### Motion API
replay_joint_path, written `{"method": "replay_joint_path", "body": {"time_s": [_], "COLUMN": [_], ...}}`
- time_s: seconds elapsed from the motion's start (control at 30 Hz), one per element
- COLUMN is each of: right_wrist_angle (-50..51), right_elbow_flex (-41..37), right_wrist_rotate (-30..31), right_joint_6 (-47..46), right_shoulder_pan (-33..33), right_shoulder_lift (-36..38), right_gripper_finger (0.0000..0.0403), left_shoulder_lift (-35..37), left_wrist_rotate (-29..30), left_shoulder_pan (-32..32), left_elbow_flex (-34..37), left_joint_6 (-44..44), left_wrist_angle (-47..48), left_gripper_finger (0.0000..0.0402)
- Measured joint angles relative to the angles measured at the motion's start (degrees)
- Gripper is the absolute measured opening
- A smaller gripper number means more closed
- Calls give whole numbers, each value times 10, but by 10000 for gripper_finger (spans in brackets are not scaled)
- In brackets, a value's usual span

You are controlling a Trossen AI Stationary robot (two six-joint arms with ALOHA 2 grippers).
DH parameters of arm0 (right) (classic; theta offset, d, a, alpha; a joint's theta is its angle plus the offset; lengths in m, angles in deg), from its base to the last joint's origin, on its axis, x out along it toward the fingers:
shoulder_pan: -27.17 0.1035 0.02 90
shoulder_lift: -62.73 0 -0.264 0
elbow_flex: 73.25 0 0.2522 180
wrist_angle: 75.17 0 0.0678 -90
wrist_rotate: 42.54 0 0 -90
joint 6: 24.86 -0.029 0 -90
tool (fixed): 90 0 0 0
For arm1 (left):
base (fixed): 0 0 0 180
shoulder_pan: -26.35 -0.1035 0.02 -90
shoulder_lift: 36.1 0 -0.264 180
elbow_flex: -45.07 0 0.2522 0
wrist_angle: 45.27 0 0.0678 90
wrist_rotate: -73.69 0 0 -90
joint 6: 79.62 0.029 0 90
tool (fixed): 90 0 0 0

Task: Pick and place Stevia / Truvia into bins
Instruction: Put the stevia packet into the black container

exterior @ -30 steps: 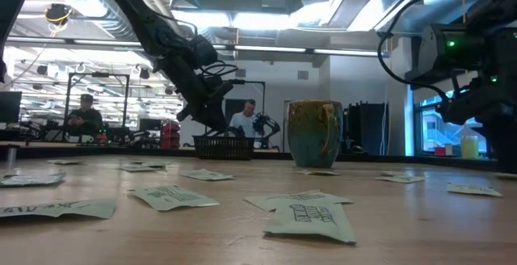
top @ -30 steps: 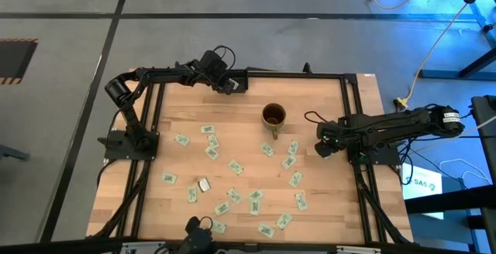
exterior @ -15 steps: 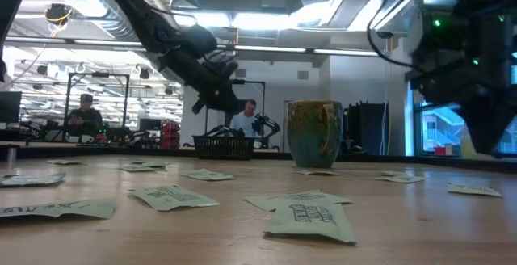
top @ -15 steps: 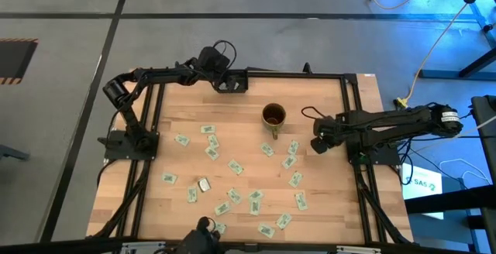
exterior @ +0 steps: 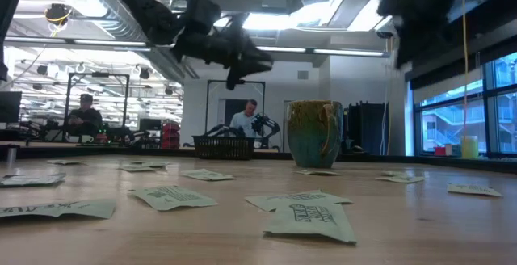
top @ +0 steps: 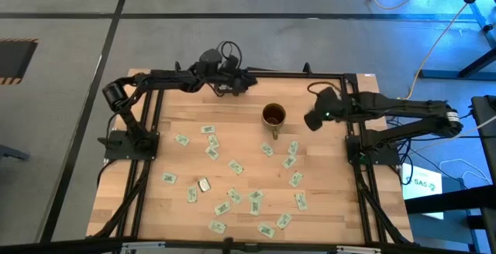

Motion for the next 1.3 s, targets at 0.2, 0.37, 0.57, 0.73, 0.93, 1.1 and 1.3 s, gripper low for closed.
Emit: {"method": "replay_joint_path", "body": {"time_s": [0.2, 0.37, 0.57, 0.73, 0.93, 1.1, 1.3], "right_wrist_angle": [-125, -177, -190, -190, -188, -185, -195], "right_elbow_flex": [42, 52, 92, 140, 187, 210, 214], "right_wrist_rotate": [18, 16, 16, 16, 15, 5, 5], "right_joint_6": [123, 170, 216, 260, 303, 321, 322], "right_shoulder_pan": [0, -8, -17, -18, -18, -18, -18], "right_shoulder_lift": [-7, -50, -117, -160, -200, -223, -228], "right_gripper_finger": [1, 1, 0, 0, 0, 0, 0], "left_shoulder_lift": [0, 0, 0, 0, 0, 0, 0], "left_wrist_rotate": [-11, 5, 30, 42, 42, 41, 41], "left_shoulder_pan": [53, 90, 115, 119, 119, 118, 115], "left_elbow_flex": [0, 0, 0, 0, 0, 0, 0], "left_joint_6": [-36, -62, -42, -40, -44, -44, -35], "left_wrist_angle": [-68, -92, -92, -91, -91, -91, -90], "left_gripper_finger": [132, 141, 141, 141, 141, 141, 141]}}
